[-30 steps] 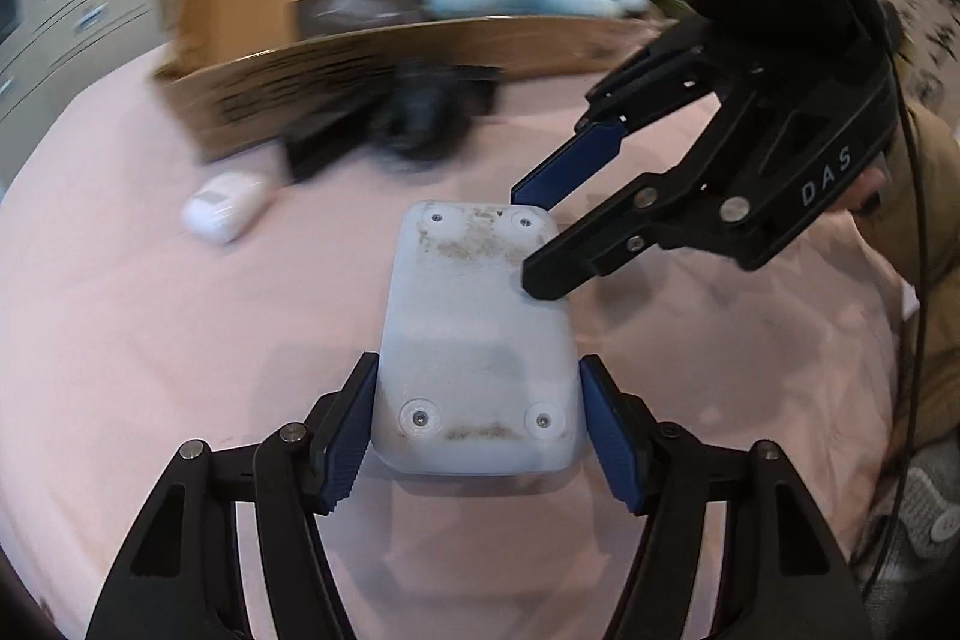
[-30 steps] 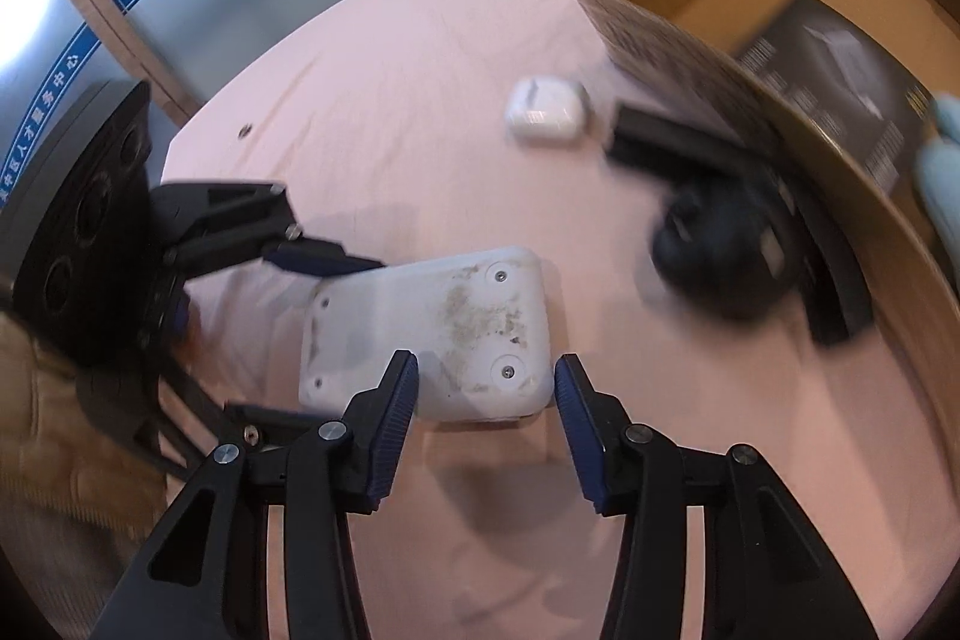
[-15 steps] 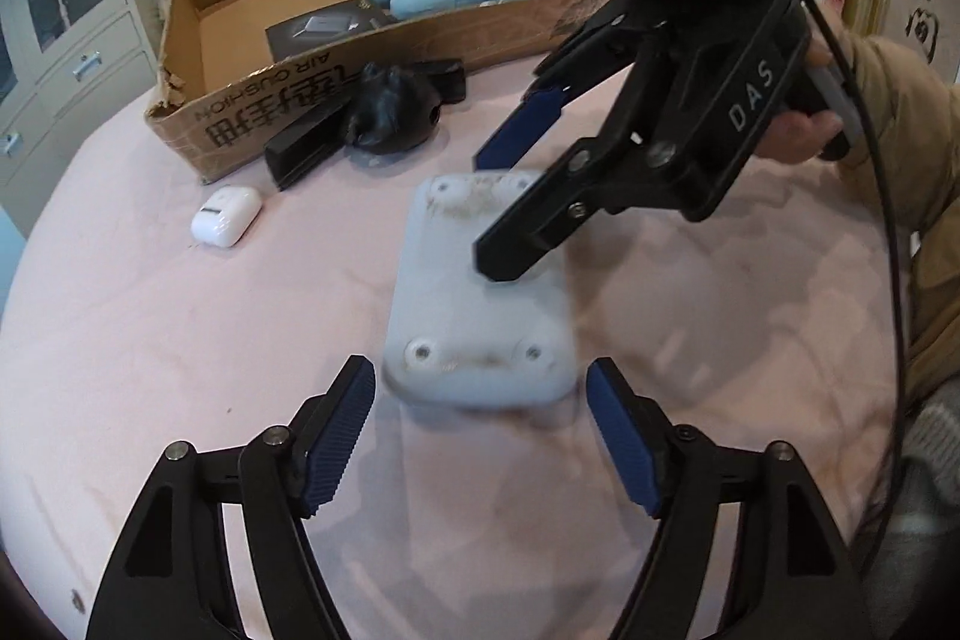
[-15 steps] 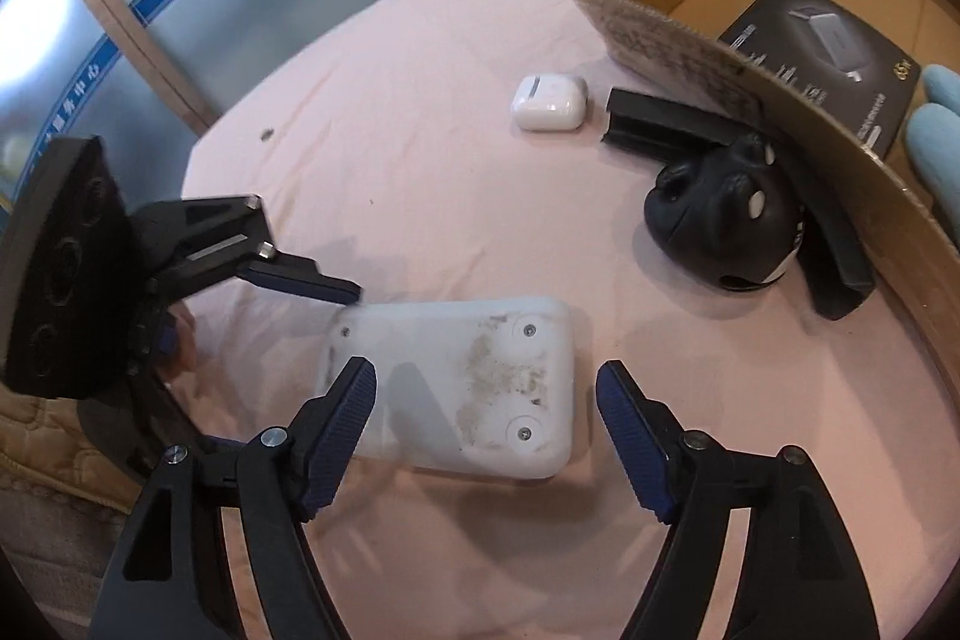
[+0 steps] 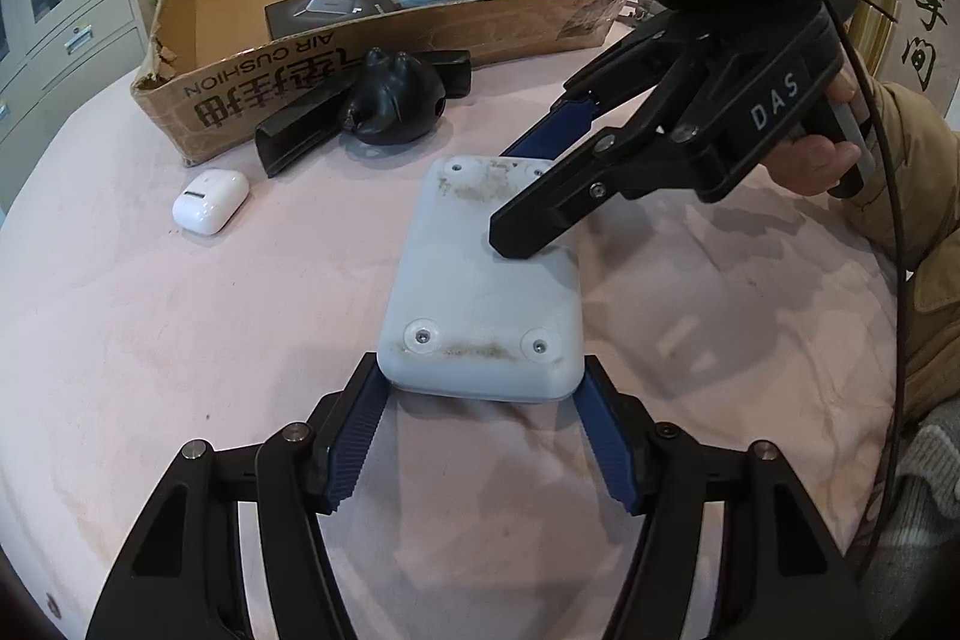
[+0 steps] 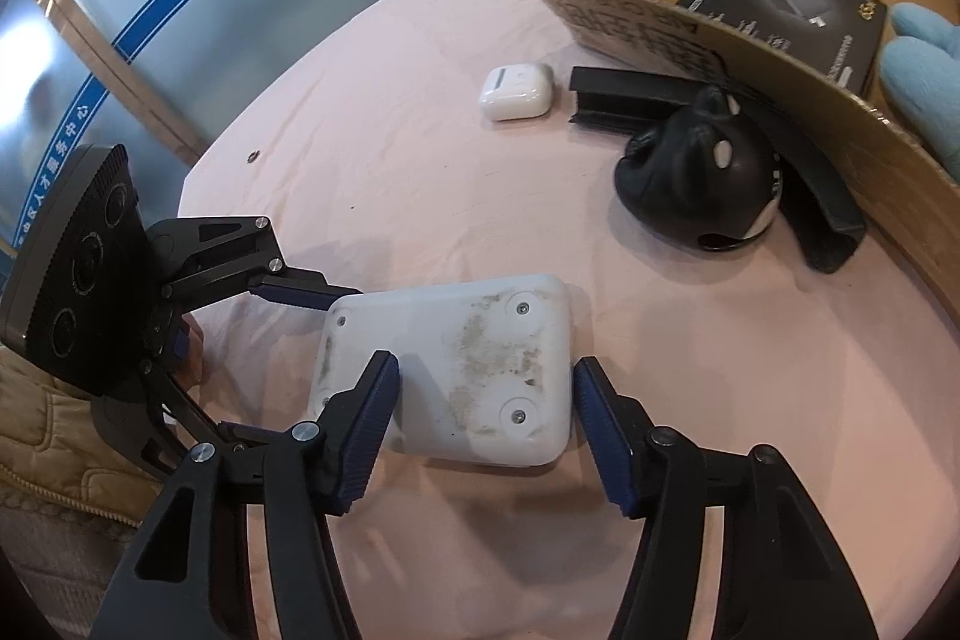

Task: Organize objects
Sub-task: 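Lift the white case with the right tool toward the cardboard box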

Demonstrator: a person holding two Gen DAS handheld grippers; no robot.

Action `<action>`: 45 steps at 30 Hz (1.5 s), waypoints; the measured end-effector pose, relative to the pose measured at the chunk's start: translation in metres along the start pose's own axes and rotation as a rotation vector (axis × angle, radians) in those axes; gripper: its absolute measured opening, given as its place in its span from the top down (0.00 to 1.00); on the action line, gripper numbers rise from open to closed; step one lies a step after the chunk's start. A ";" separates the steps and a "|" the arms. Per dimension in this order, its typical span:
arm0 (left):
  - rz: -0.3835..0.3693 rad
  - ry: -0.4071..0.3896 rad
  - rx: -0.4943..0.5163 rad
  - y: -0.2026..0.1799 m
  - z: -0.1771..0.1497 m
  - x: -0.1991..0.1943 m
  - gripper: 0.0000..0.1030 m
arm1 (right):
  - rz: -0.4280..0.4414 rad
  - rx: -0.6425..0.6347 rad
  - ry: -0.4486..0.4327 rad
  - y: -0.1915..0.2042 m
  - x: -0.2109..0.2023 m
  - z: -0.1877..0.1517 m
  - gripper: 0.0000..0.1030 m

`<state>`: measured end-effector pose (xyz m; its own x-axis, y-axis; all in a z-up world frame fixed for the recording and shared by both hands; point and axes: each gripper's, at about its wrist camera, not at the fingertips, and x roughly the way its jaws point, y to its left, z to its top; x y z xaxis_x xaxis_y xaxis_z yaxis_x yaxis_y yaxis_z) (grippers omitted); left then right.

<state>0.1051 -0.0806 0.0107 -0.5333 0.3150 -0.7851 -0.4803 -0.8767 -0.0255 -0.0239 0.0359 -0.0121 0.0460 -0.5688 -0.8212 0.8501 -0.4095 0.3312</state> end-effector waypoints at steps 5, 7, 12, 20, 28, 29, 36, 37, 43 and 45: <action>-0.003 -0.014 0.007 -0.001 0.012 0.000 0.40 | -0.017 0.017 -0.033 -0.007 -0.021 -0.002 0.47; 0.007 -0.016 0.019 -0.002 0.018 0.001 0.40 | -0.029 0.014 -0.048 -0.009 -0.029 -0.002 0.47; 0.022 -0.020 0.016 0.007 0.038 0.010 0.40 | -0.082 -0.003 -0.075 -0.013 -0.040 0.007 0.47; 0.054 -0.070 0.068 0.005 0.075 0.003 0.39 | -0.151 0.000 -0.148 -0.022 -0.074 0.016 0.47; 0.083 -0.135 0.108 0.009 0.122 -0.003 0.39 | -0.230 -0.013 -0.242 -0.030 -0.123 0.039 0.47; 0.082 -0.142 0.109 0.010 0.127 -0.004 0.39 | -0.236 -0.014 -0.249 -0.031 -0.127 0.041 0.47; 0.087 -0.174 0.116 0.024 0.156 -0.004 0.39 | -0.262 -0.028 -0.282 -0.040 -0.151 0.061 0.47; 0.093 -0.177 0.115 0.028 0.160 -0.003 0.39 | -0.270 -0.031 -0.285 -0.042 -0.154 0.067 0.47; 0.089 -0.191 0.081 0.050 0.175 -0.002 0.39 | -0.282 -0.038 -0.284 -0.051 -0.156 0.094 0.47; 0.098 -0.185 0.072 0.057 0.176 0.000 0.38 | -0.278 -0.050 -0.279 -0.054 -0.152 0.103 0.47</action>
<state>-0.0445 -0.0665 0.1179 -0.6952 0.2969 -0.6546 -0.4648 -0.8804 0.0943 -0.1308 0.0713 0.1431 -0.3282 -0.6157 -0.7164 0.8346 -0.5441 0.0853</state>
